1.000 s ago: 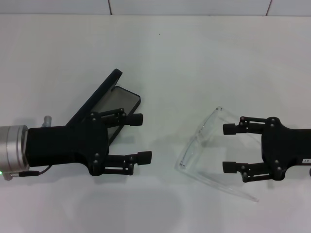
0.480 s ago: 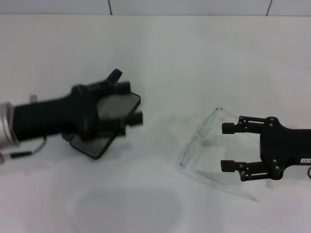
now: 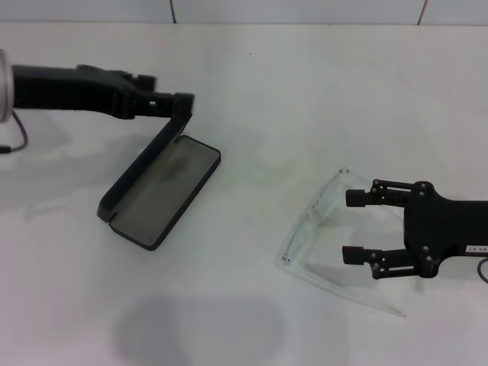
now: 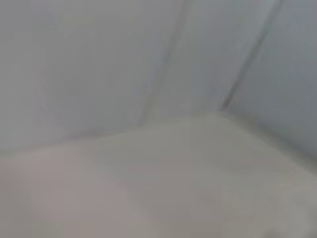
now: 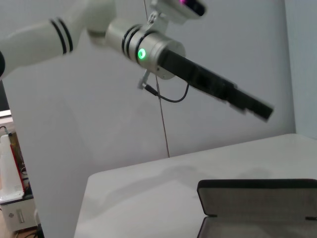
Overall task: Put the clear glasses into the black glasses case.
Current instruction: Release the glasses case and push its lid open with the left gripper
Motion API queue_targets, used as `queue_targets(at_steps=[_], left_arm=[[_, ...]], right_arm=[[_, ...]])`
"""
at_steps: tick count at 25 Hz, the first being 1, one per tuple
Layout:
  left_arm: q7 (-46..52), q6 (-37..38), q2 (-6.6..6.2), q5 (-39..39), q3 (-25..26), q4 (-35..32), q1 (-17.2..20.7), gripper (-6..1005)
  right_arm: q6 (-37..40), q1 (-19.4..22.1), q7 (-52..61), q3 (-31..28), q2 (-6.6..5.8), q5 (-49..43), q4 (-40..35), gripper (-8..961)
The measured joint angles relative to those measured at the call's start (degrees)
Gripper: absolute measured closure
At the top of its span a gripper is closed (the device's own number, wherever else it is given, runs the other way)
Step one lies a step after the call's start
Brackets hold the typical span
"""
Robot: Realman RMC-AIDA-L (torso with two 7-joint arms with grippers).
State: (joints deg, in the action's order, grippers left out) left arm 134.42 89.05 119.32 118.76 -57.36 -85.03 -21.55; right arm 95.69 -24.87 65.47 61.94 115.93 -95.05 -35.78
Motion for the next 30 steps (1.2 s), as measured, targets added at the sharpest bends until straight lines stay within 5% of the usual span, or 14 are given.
queue_targets(at_steps=[4,9,16,30], left_arm=[[14.09,1.21,0.12,18.53,-8.12,-9.14,-3.16,143],[24.99,5.87,0.13,30.13,-17.95,-10.71,-7.90,146],[29.40,6.55,0.25,35.49,-22.10,-6.33,-11.69,149],[29.93,1.86,0.33,40.64,-22.72,4.41,-15.34,156]], right_arm=[[-0.30,-0.19,0.00,-0.14,0.00,0.46,0.29,145],[-0.87,-0.26,-0.11,-0.12,-0.01,0.91,0.29,146],[-1.31,-0.64,-0.52,-0.06,-0.01,1.18,0.28,146],[-1.69,-1.14,-0.85,-0.05,-0.01,1.63,0.91,146]])
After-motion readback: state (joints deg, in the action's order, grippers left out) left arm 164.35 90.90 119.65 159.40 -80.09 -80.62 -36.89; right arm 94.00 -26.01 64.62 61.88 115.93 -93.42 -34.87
